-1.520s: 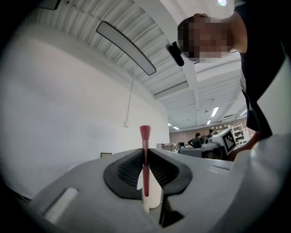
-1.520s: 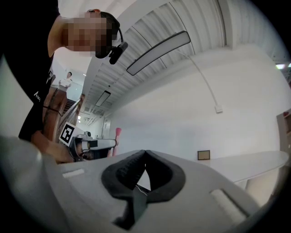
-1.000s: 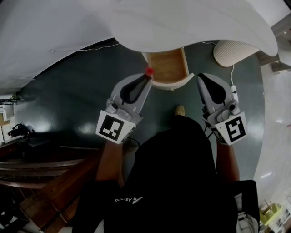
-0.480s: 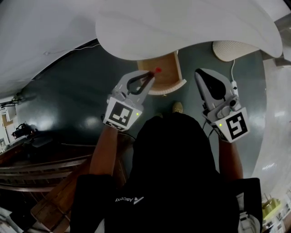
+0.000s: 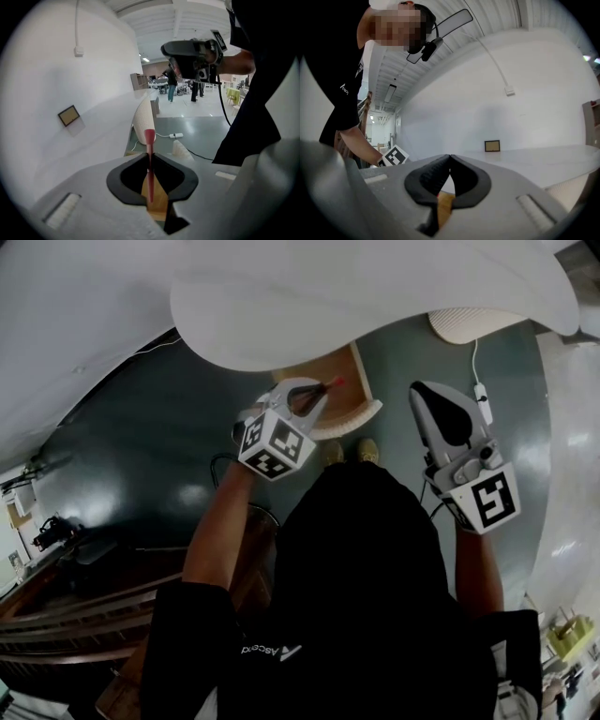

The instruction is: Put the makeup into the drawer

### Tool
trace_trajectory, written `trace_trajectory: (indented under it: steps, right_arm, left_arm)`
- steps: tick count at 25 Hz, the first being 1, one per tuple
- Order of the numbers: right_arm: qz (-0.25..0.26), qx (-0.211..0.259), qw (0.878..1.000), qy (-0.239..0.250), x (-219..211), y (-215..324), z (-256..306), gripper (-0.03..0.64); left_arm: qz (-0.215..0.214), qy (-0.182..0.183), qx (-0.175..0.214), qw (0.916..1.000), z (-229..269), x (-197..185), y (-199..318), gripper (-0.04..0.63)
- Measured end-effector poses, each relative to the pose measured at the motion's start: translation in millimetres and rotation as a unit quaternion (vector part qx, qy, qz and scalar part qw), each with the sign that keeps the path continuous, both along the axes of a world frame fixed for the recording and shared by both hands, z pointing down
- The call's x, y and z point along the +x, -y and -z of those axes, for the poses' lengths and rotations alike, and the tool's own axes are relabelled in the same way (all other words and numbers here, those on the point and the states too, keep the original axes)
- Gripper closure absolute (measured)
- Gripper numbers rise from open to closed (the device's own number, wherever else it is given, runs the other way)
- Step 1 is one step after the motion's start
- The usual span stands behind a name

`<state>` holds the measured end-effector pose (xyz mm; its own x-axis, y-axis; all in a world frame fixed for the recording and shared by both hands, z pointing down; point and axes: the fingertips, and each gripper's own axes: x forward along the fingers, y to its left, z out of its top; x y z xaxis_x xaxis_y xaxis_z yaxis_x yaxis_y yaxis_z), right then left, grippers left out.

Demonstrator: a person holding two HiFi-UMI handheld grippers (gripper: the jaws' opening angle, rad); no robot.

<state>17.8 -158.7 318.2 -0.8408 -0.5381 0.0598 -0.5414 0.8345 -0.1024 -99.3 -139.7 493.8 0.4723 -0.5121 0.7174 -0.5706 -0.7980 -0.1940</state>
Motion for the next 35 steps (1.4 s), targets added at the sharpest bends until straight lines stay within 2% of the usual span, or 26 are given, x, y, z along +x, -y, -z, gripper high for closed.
trace_trajectory:
  steps: [6, 11, 19, 27, 35]
  right_arm:
    - [-0.020, -0.019, 1.000, -0.010, 4, 6, -18, 0.614]
    - [-0.032, -0.035, 0.999, -0.020, 13, 6, -36, 0.614]
    - [-0.054, -0.066, 0.995, -0.043, 30, 7, -73, 0.614]
    - [-0.073, -0.093, 0.992, -0.051, 43, 4, -99, 0.614]
    - [-0.083, -0.099, 0.990, -0.049, 51, 4, -105, 0.614]
  left_arm:
    - [-0.031, 0.045, -0.045, 0.9975, -55, -1, 14, 0.541]
    - [-0.042, 0.058, -0.079, 0.9943, -99, 4, 20, 0.541]
    - [-0.070, 0.096, -0.143, 0.9825, -172, 9, 34, 0.541]
    - [-0.077, 0.130, -0.184, 0.9712, -229, 7, 43, 0.541]
    - [-0.070, 0.147, -0.200, 0.9661, -249, 4, 45, 0.540]
